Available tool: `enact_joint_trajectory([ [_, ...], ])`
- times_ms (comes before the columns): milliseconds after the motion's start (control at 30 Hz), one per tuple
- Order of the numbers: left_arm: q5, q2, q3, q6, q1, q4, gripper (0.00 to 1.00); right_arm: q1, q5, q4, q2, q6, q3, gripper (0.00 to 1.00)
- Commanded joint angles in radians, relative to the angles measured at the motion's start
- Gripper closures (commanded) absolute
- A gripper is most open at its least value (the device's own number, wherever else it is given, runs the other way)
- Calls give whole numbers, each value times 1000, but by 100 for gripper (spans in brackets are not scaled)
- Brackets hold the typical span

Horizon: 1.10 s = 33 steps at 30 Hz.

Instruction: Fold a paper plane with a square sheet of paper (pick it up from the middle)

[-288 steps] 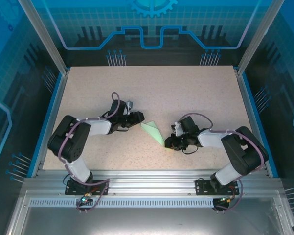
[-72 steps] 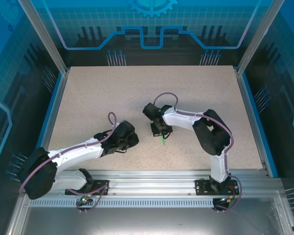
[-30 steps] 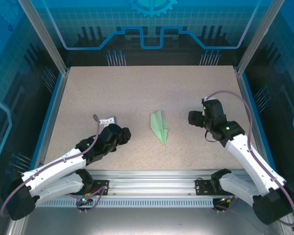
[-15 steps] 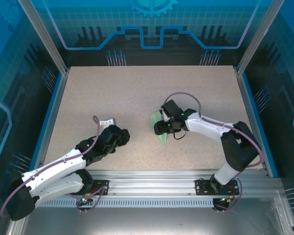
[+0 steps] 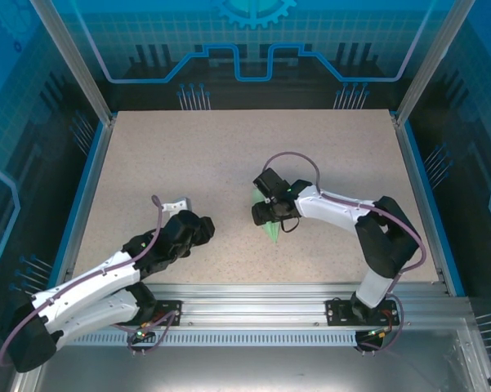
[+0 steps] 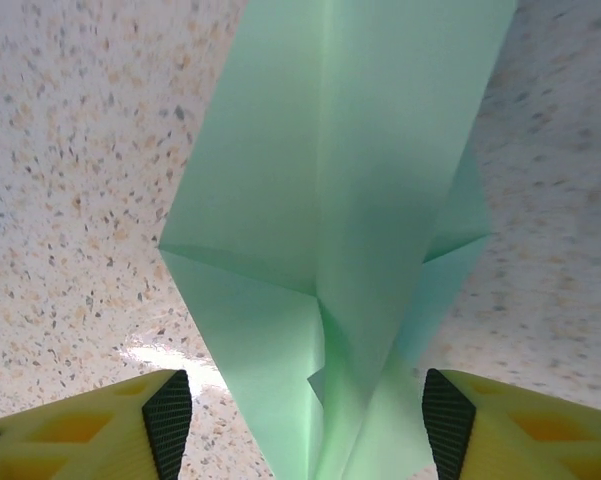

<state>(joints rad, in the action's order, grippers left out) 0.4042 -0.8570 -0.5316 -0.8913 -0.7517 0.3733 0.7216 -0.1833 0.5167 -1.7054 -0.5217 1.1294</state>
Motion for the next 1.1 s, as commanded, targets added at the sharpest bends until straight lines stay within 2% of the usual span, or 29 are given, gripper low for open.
enact_joint_trajectory([
  [0, 10, 23, 25, -14, 8, 25, 50, -24, -52, 22, 32, -29, -10, 34],
  [233, 7, 30, 27, -17, 8, 28, 50, -17, 20, 7, -45, -61, -12, 35],
  [533, 10, 39, 33, -23, 8, 31, 49, 25, 25, 18, -100, -66, 17, 41],
  [633, 10, 38, 33, -27, 6, 28, 49, 46, -3, 44, -127, -64, 49, 52],
  [933, 19, 50, 31, -33, 7, 45, 49, 81, -143, 113, -183, -78, 99, 70],
  [1067, 23, 56, 33, -33, 8, 49, 49, 85, -175, 134, -172, -74, 117, 85],
])
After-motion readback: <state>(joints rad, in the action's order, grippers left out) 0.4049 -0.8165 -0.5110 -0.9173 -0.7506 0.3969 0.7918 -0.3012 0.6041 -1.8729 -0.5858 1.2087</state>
